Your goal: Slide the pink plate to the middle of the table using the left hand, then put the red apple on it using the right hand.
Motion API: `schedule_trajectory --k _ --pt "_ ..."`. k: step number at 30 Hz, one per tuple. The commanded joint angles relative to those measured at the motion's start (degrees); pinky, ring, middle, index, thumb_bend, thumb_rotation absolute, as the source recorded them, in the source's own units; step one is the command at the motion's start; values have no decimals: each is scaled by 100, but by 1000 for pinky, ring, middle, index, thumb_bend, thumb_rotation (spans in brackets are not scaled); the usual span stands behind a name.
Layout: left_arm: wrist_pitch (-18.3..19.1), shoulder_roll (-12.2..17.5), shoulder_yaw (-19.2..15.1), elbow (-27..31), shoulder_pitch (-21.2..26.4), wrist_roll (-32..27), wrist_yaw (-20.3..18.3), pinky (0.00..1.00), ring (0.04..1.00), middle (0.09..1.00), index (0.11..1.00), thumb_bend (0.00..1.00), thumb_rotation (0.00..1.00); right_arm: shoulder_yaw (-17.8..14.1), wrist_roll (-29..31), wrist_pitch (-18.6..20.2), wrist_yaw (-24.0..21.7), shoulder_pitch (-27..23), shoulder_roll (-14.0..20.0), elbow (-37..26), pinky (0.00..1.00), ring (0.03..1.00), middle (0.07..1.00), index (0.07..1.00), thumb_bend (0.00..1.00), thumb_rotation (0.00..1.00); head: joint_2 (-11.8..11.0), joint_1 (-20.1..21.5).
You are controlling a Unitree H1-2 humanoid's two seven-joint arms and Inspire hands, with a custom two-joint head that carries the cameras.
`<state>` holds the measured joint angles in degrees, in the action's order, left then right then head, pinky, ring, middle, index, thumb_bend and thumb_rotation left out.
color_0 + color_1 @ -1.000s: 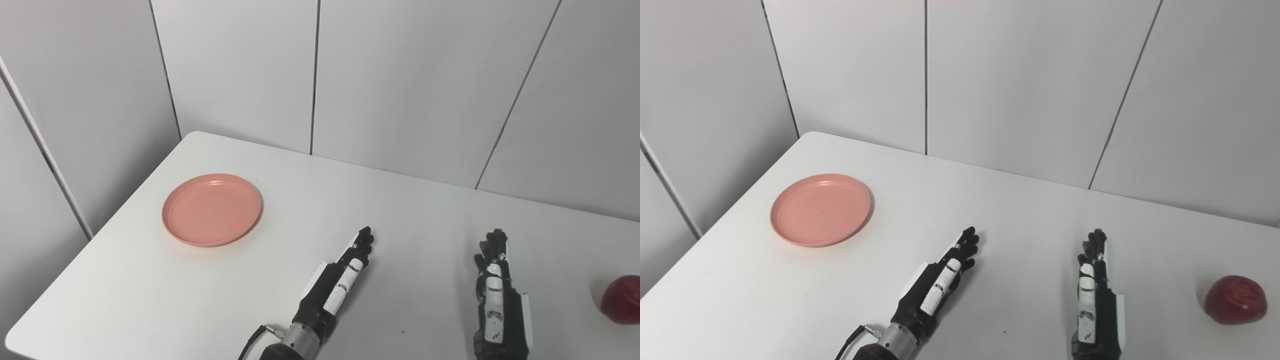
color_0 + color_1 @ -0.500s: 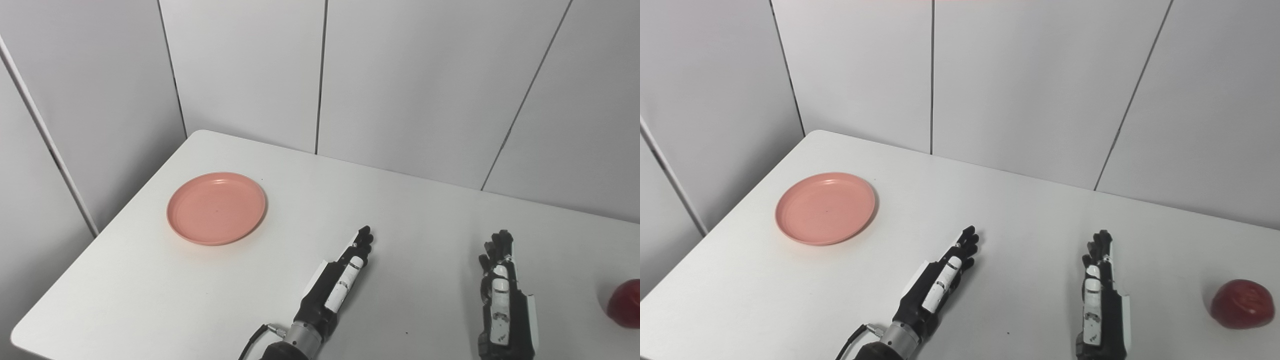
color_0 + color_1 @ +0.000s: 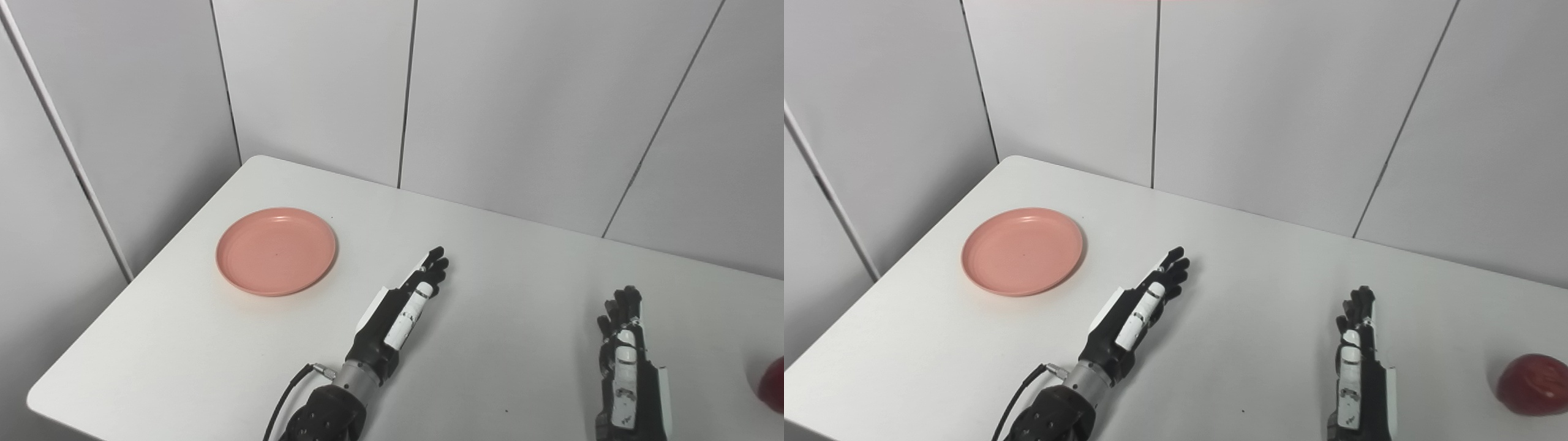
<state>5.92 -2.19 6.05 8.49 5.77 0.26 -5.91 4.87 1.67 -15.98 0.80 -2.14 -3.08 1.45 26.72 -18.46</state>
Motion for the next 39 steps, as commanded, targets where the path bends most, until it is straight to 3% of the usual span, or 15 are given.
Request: schedule_trajectory --k 1,13,21,25,33,39 --pt "-34 40 -95 278 321 -160 -15 946 953 964 946 404 1000 -123 6 -105 -65 279 171 426 1000 1000 1000 1000 170 1000 5 -15" --pt "762 313 -640 939 891 -344 118 980 957 964 942 386 1000 -137 49 -31 -130 276 230 370 1000 1000 1000 1000 138 1000 16 -164" --pt "1101 570 -1004 1001 1268 -389 238 962 935 939 912 403 1000 -151 111 13 -130 264 289 359 1000 1000 1000 1000 151 1000 19 -247" --pt "1168 707 -1181 950 1455 -421 299 942 925 928 897 399 1000 -142 136 62 -141 272 302 315 1000 1000 1000 1000 155 1000 22 -307" --pt "882 1004 -1563 483 1723 -644 356 913 914 912 877 375 1000 -150 201 16 -171 259 316 338 1000 1000 1000 1000 144 1000 19 -356" --pt "874 1262 -1741 205 1899 -663 366 915 917 916 884 368 1000 -157 298 -78 -249 236 341 420 1000 1000 1000 1000 151 1000 21 -393"
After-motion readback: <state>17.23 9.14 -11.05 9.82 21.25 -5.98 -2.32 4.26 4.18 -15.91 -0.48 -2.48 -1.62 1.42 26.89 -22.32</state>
